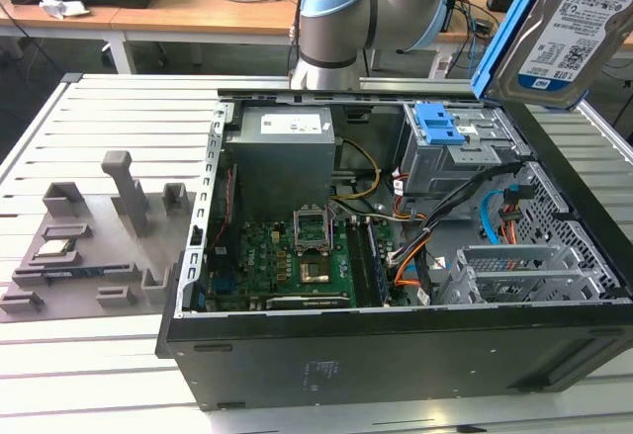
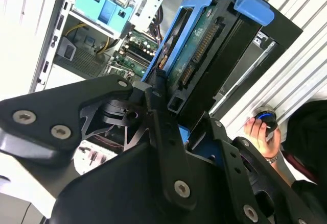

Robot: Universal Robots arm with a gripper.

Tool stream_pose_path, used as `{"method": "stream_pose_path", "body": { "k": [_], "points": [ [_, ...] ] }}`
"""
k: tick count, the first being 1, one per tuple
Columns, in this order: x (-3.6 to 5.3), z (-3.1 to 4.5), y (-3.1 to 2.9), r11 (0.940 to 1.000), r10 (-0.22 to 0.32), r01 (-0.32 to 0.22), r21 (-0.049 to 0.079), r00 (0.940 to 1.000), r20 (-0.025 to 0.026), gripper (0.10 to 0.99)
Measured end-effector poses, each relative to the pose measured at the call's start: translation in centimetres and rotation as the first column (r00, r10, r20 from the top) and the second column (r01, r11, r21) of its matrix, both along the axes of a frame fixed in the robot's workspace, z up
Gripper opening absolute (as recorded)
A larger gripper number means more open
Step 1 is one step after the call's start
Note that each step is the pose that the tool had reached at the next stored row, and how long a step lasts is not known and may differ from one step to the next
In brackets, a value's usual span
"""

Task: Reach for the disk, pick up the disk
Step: 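Pick up the disk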

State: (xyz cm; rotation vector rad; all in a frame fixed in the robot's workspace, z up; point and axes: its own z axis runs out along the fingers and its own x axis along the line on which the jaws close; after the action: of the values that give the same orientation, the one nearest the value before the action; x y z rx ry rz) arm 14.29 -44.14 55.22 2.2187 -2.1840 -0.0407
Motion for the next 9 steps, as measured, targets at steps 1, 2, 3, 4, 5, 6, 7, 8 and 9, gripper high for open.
{"method": "stream_pose_path", "body": {
  "k": [1,2,3,4,5,6,7,8,9],
  "points": [
    [0.00,0.00,-0.25,1.0000,0.000,0.000,0.000,1.0000,-0.0001,0.365],
    [0.00,-0.01,-0.43,1.0000,0.000,0.000,0.000,1.0000,0.0000,0.365],
    [0.00,-0.01,-0.61,1.0000,0.000,0.000,0.000,1.0000,0.0000,0.365],
    [0.00,-0.01,-0.71,1.0000,0.000,0.000,0.000,1.0000,0.0000,0.365],
    [0.00,-0.01,-0.84,1.0000,0.000,0.000,0.000,1.0000,-0.0001,0.365],
    [0.00,-0.01,-1.05,1.0000,0.000,0.000,0.000,1.0000,0.0000,0.365],
    [0.00,-0.01,-1.16,1.0000,0.000,0.000,0.000,1.0000,-0.0001,0.365],
    [0.00,-0.01,-1.35,1.0000,0.000,0.000,0.000,1.0000,0.0000,0.365],
    [0.00,-0.02,-1.57,1.0000,0.000,0.000,0.000,1.0000,0.0000,0.365]
  ]
}}
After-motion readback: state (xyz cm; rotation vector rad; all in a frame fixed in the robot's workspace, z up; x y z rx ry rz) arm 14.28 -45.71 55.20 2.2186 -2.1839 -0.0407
